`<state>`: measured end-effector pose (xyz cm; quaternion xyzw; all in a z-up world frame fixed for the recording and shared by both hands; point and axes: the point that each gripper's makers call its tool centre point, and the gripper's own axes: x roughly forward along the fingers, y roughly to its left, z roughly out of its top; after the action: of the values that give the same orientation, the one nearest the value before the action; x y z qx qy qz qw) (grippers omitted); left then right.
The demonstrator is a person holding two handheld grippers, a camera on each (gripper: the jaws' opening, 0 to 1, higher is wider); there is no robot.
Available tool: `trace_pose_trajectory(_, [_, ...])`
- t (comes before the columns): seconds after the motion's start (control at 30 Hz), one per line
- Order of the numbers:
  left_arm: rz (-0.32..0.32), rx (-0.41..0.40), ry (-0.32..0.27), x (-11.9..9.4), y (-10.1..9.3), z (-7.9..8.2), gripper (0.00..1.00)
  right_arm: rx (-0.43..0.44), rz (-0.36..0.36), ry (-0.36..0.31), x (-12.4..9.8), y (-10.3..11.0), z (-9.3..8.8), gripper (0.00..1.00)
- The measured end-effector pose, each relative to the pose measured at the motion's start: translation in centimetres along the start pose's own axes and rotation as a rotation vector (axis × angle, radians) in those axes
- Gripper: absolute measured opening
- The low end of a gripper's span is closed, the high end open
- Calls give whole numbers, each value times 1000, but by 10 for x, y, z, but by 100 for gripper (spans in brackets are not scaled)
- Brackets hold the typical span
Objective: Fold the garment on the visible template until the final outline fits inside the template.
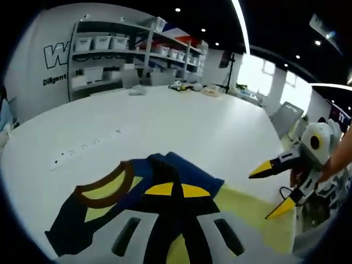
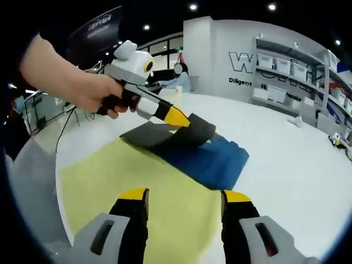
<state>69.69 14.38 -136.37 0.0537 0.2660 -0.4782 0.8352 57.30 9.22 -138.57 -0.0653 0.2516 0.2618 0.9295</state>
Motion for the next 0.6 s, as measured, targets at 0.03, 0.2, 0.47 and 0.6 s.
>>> trace_pose_trajectory(0.03, [0,0,5,2,-1,-1,1,3,-1,-1,0,0,0,49])
trace_pose_trajectory(0.2, [4,-12,23,12,-6,-6,1,16,-2,-4,-1,0,-3,49])
trace_pose_trajectory(0.47, [-3,-30,52,28,-16,-16,2,25,-8,2,-4,-4,-7,49])
trace_pose_trajectory(0.6, [-23,-37,75,31,-26,-24,2,28,-9,1,-5,-5,-9,49])
